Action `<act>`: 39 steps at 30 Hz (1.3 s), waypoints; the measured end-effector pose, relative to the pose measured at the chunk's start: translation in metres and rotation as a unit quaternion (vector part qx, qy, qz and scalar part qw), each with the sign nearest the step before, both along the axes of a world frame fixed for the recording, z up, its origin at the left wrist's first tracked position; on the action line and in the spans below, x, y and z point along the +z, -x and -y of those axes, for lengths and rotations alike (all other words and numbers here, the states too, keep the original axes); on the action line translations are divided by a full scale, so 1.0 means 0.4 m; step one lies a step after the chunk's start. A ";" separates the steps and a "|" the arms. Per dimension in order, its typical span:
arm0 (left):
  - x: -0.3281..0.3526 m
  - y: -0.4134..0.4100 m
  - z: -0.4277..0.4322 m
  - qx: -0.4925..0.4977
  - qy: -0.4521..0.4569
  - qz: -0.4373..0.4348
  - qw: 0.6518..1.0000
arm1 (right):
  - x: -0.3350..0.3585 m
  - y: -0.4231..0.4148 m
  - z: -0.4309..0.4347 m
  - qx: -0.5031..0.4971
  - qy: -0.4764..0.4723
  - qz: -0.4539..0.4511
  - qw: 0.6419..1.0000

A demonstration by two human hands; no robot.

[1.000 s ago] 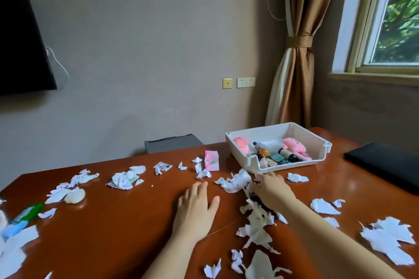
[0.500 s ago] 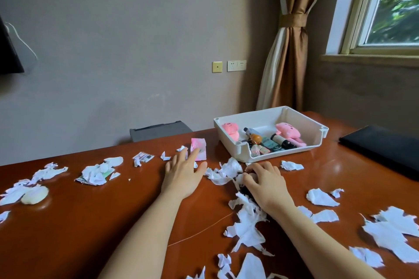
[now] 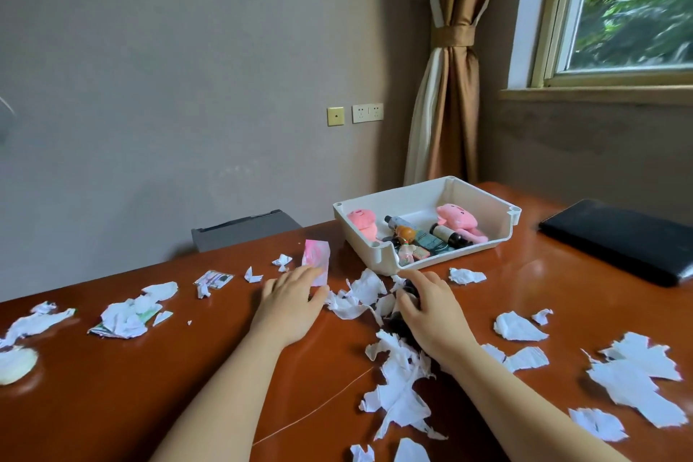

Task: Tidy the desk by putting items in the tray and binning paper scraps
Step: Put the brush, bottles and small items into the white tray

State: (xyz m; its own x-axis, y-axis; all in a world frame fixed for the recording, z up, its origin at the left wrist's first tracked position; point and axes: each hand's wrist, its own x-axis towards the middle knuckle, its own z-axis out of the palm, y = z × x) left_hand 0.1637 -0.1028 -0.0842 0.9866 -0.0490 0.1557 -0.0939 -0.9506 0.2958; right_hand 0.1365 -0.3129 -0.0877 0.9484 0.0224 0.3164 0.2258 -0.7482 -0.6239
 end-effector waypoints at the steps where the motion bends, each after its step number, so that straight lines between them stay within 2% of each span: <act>1: -0.001 0.014 0.000 -0.003 0.000 0.003 1.000 | 0.001 0.000 0.000 0.000 -0.003 0.000 1.000; 11: -0.008 0.154 0.002 0.010 0.046 0.091 0.995 | 0.017 0.019 -0.004 0.009 -0.009 -0.013 1.000; 16: 0.001 0.158 0.005 0.035 0.060 0.102 0.992 | 0.014 0.016 -0.005 0.005 -0.006 -0.010 1.000; 21: 0.021 0.172 0.012 0.028 0.086 0.036 0.995 | 0.013 0.016 -0.006 0.000 0.030 -0.022 0.999; 24: 0.027 0.174 0.018 0.010 0.056 0.004 0.998 | 0.015 0.018 -0.009 -0.003 0.101 -0.033 0.994; 26: 0.028 0.176 0.017 0.003 0.048 0.000 0.999 | 0.020 0.021 -0.010 -0.001 0.114 -0.042 0.993; 34: 0.014 0.169 0.008 0.004 0.091 0.005 0.996 | 0.027 0.035 -0.007 0.056 -0.005 0.011 0.998; 39: 0.012 0.174 0.010 0.006 0.125 0.032 0.992 | 0.022 0.036 -0.011 0.084 0.017 0.030 0.996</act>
State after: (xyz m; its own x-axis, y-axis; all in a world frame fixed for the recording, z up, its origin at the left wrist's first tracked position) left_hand 0.0940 -0.1067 -0.0794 0.9743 0.0098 0.2249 -0.1104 -0.8498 0.5155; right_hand 0.1222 -0.3087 -0.0788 0.9096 0.1913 0.3688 0.3863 -0.7165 -0.5809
